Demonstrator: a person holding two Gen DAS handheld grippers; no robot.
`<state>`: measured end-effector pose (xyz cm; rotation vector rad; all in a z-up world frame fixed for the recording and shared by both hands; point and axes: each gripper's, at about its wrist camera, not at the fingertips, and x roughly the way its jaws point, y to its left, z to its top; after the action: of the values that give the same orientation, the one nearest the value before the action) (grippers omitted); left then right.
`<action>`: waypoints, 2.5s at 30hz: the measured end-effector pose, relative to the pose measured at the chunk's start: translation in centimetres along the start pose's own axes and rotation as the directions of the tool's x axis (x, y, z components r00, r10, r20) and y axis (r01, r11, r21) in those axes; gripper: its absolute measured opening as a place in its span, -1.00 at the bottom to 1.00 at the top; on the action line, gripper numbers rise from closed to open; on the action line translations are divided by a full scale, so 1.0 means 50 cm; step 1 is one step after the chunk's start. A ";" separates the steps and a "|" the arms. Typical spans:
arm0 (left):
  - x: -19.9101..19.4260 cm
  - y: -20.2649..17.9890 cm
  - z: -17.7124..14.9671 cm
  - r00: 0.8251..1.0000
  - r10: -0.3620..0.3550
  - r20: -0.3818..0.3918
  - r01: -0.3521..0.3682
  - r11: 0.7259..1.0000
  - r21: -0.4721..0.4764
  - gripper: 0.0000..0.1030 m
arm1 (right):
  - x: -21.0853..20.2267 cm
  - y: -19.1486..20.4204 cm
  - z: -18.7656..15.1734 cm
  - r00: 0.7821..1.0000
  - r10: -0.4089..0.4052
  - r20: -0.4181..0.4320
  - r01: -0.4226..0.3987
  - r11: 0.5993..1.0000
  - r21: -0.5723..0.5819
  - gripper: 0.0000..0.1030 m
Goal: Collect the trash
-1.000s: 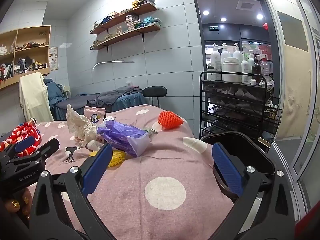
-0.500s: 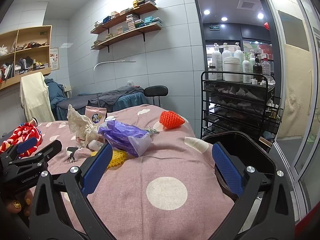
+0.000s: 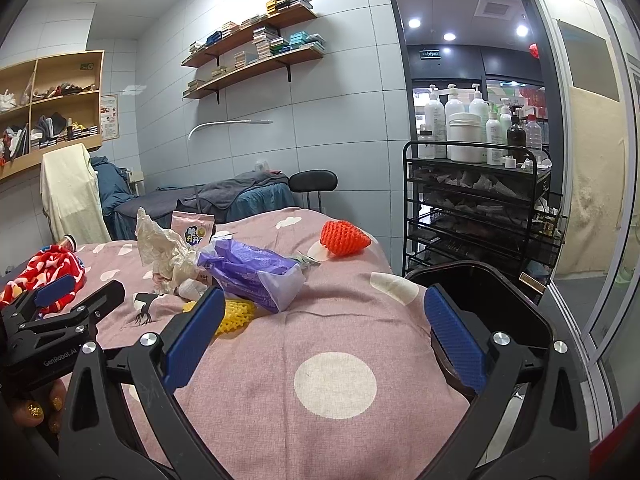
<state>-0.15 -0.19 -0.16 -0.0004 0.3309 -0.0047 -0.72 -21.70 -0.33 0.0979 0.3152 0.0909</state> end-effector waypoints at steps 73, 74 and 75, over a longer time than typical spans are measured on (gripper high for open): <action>0.203 -0.062 -0.009 0.922 -0.191 -0.338 0.281 0.930 0.239 0.73 | 0.149 -0.027 0.015 0.971 0.039 -0.237 -0.041 0.999 -0.002 0.91; 0.210 -0.067 -0.009 0.919 -0.188 -0.346 0.285 0.924 0.254 0.68 | 0.155 -0.030 0.016 0.968 0.040 -0.246 -0.040 0.999 0.001 0.91; 0.219 -0.073 -0.011 0.913 -0.189 -0.361 0.296 0.917 0.269 0.66 | 0.162 -0.034 0.016 0.966 0.039 -0.256 -0.039 0.999 0.004 0.91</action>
<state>10.01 -3.87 -4.21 0.2836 0.6611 -0.3137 7.31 -22.63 -2.21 0.0917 0.5722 0.1435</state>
